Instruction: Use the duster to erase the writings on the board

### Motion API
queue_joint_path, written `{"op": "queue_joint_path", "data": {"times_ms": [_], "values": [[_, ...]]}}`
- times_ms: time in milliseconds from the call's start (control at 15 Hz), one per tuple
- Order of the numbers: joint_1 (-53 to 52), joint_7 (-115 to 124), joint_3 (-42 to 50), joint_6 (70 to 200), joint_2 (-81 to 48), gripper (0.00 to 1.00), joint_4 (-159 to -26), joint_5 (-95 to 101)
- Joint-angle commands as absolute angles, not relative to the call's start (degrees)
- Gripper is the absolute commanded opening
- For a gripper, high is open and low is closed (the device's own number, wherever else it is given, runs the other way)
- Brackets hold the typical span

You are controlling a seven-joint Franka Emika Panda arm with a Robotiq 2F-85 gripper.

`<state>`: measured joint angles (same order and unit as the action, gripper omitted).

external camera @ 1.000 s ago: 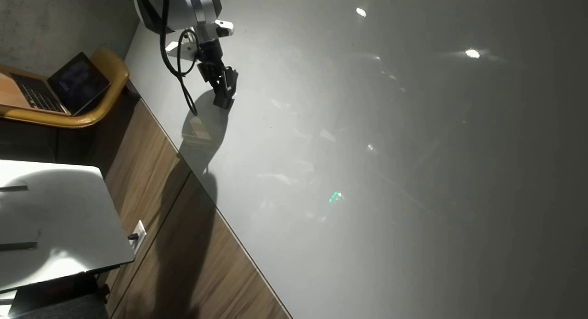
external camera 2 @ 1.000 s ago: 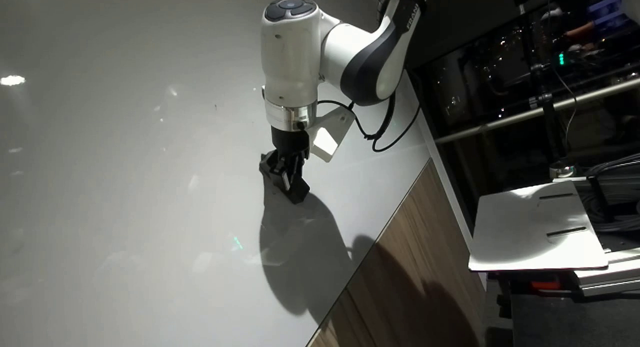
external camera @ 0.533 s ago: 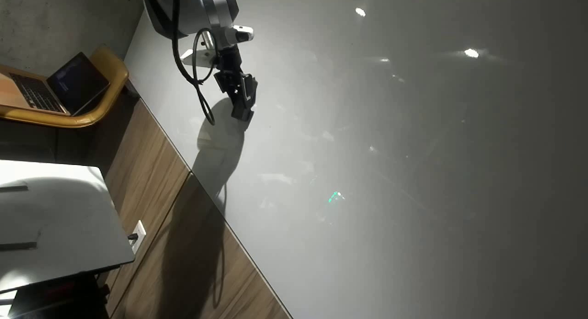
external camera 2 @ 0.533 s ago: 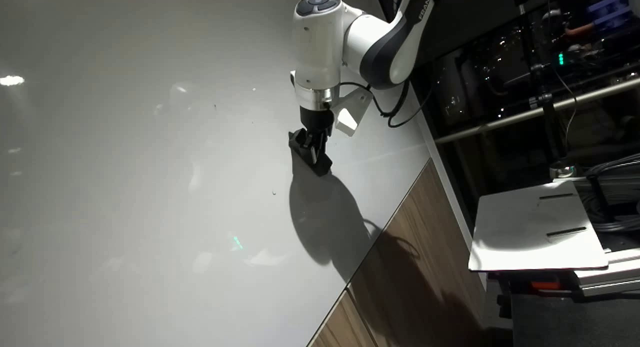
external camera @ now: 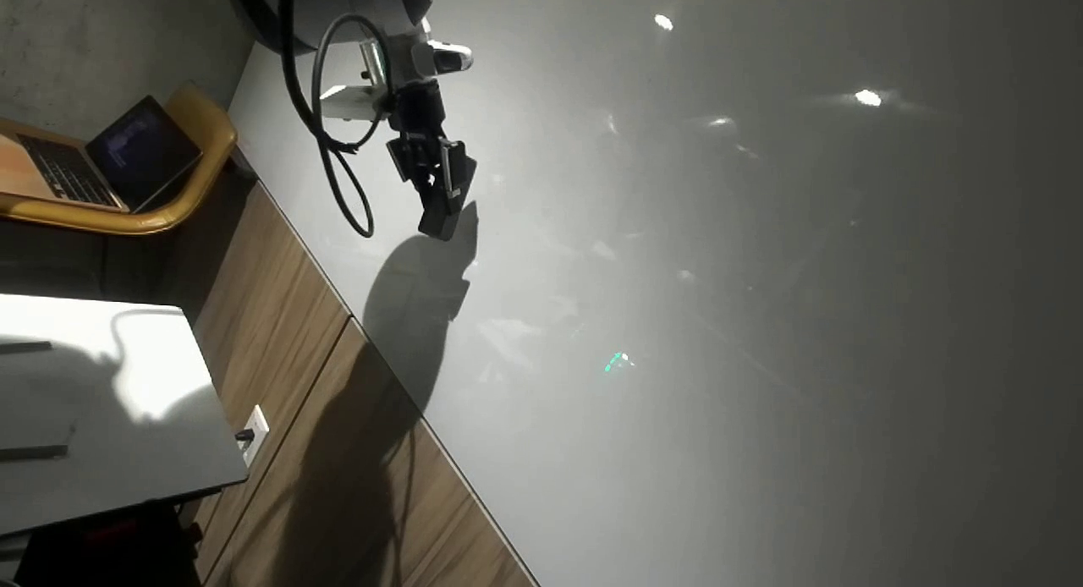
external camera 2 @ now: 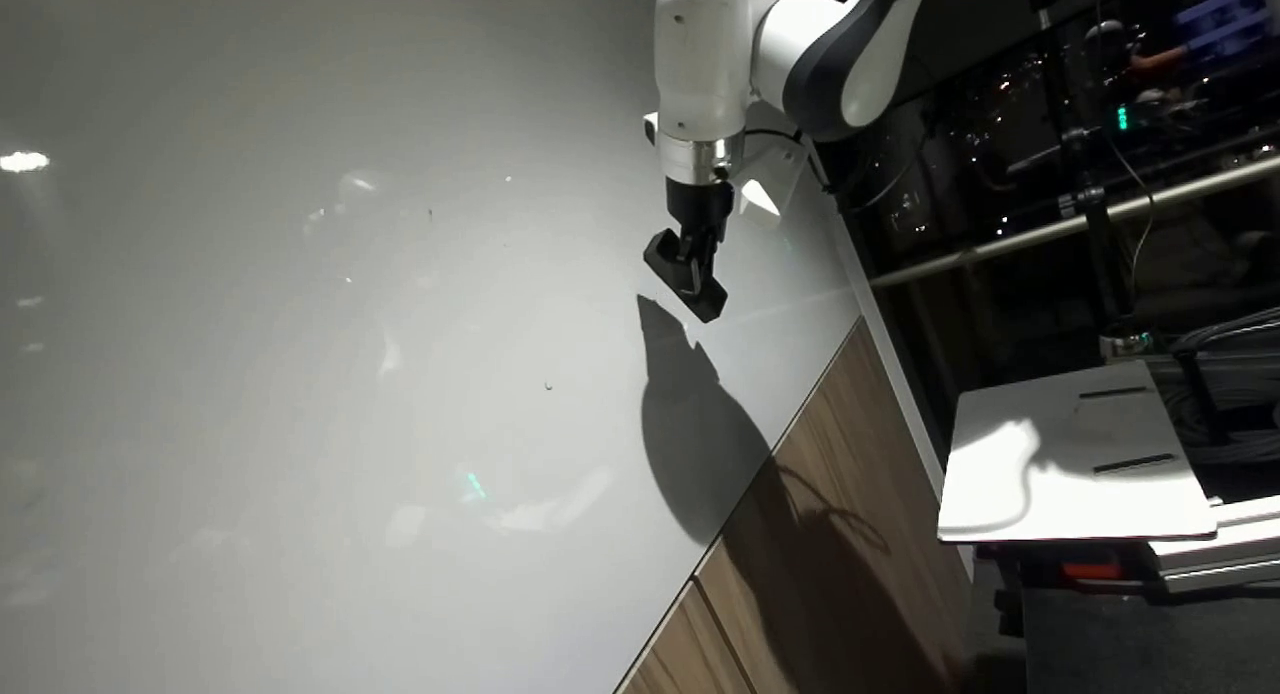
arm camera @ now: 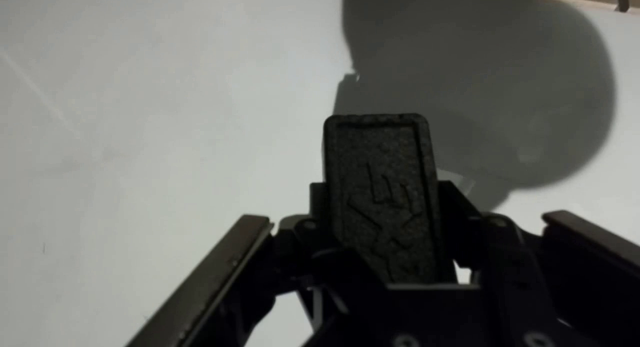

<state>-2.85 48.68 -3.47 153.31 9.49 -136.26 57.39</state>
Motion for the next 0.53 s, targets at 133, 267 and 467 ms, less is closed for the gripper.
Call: {"op": "queue_joint_path", "data": {"times_ms": [133,267,467], "values": [[-2.9,42.9,-0.5,155.9,14.9,0.3,-147.9,54.9],[-4.3,39.1,-0.8,153.8,17.5,0.3,-154.1,51.7],[-5.1,31.9,-4.6,148.7,21.0,0.3,-161.8,43.1]]}}
